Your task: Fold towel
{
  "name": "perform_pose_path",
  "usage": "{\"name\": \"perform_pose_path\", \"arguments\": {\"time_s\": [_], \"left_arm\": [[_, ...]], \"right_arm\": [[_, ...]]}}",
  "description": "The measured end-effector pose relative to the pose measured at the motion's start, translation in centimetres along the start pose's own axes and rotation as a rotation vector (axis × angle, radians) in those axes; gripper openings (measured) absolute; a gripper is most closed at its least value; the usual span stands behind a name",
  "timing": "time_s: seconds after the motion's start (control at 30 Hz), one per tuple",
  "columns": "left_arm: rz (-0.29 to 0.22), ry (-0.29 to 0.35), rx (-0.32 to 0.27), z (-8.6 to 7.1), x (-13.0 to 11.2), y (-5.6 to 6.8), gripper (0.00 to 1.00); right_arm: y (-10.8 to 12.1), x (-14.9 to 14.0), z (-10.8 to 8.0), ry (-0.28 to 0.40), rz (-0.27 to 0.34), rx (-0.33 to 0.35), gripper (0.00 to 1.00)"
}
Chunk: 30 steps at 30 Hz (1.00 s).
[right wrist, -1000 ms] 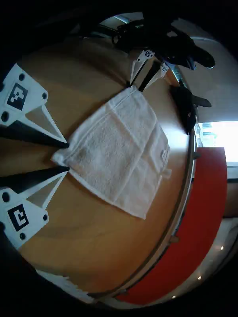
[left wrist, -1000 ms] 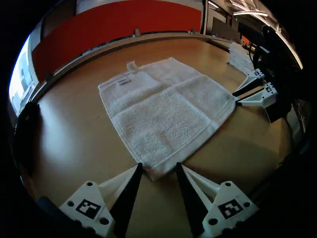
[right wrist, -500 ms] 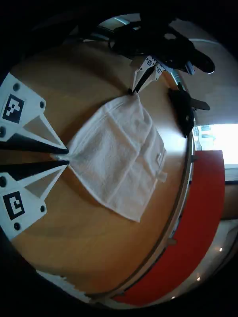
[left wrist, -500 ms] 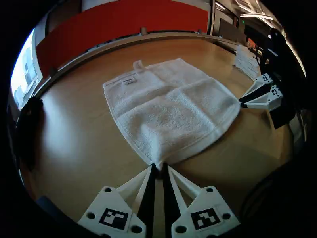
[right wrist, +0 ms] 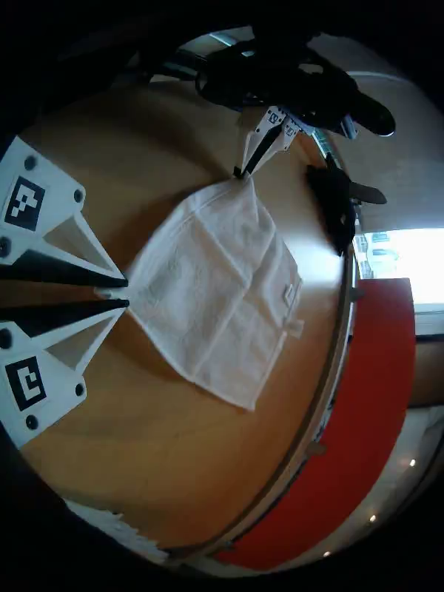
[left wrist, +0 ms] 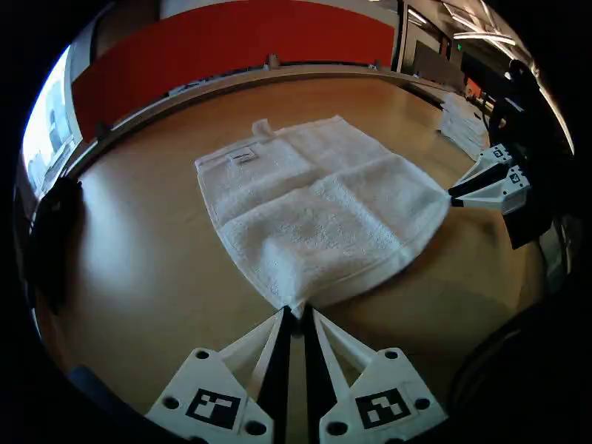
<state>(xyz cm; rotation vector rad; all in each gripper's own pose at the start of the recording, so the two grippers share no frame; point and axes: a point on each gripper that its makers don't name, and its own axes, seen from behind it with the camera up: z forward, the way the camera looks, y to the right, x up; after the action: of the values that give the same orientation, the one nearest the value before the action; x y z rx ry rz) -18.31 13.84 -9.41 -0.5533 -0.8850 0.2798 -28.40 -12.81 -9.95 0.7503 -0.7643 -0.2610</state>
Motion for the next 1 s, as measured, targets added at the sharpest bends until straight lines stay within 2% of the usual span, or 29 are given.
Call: {"name": "perform_pose_path", "arguments": {"time_s": [0.47, 0.77, 1.0], "left_arm": [[-0.04, 0.003, -0.002, -4.2, 2.9, 0.2, 0.12], [-0.051, 0.01, -0.017, -7.2, 4.5, 1.1, 0.12], [-0.076, -0.011, -0.039, -8.9, 4.7, 1.8, 0.12]], "right_arm": [[-0.1, 4.3, -3.9, 0.065, 0.0, 0.015, 0.12], [-0.7, 6.5, -6.7, 0.098, -0.016, 0.025, 0.11], [-1.1, 7.6, -8.7, 0.112, -0.008, 0.031, 0.11]]}}
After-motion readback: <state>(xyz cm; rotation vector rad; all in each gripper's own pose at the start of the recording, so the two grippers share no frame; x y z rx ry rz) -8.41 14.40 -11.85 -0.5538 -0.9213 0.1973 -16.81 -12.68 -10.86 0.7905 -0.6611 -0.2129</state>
